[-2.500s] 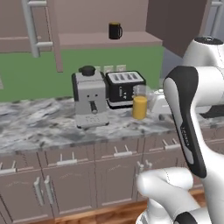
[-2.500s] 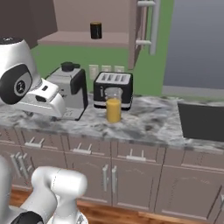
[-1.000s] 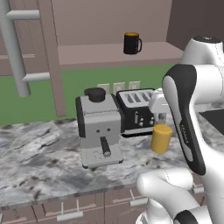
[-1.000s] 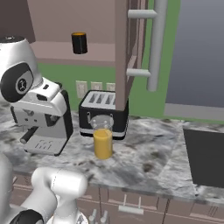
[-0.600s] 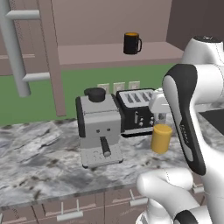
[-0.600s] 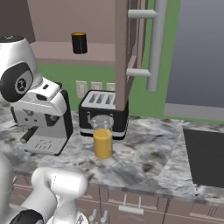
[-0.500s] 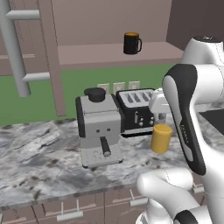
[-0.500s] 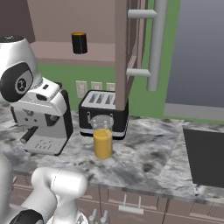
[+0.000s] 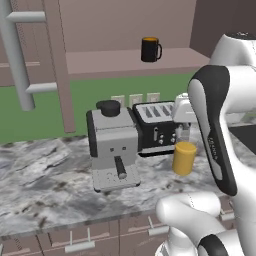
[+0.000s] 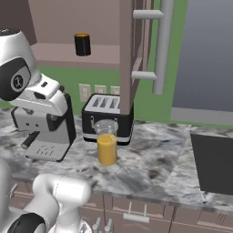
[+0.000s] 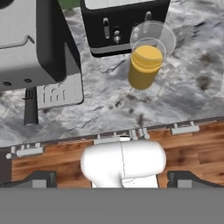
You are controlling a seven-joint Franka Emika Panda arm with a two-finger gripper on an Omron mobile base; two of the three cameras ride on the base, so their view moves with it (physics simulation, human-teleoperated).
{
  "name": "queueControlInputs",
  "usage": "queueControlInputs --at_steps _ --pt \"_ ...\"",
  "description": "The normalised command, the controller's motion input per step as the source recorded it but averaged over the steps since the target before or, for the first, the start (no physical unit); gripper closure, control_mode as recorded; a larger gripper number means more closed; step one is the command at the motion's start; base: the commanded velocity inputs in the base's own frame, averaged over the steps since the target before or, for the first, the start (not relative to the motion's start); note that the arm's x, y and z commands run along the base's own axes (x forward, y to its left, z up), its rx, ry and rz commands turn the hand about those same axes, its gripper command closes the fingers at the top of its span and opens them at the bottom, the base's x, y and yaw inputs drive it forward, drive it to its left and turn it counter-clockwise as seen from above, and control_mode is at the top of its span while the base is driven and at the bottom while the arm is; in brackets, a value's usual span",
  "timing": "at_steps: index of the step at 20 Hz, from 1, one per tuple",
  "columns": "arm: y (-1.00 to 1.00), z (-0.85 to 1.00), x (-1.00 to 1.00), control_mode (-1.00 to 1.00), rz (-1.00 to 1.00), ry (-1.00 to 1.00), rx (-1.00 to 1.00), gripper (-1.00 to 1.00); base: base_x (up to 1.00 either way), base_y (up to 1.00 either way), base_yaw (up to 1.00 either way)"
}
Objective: There is a tray on the dining counter. Grab the cup, mug, and pitcher and place them on the tray. The pitcher may be placed next to the tray if it cannot fit the tray.
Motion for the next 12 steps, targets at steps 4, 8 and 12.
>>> queueControlInputs --at_steps 4,8,12 --pt "0.00 0.31 0.00 -1.00 0.04 -0.11 0.00 -1.00 0.00 0.00 0.00" --pt "0.00 0.23 0.00 -1.00 0.10 -0.11 0.00 -1.00 0.00 0.00 0.00" --pt "0.00 0.22 0.01 -1.00 0.12 -0.11 0.00 -1.00 0.00 0.00 0.00"
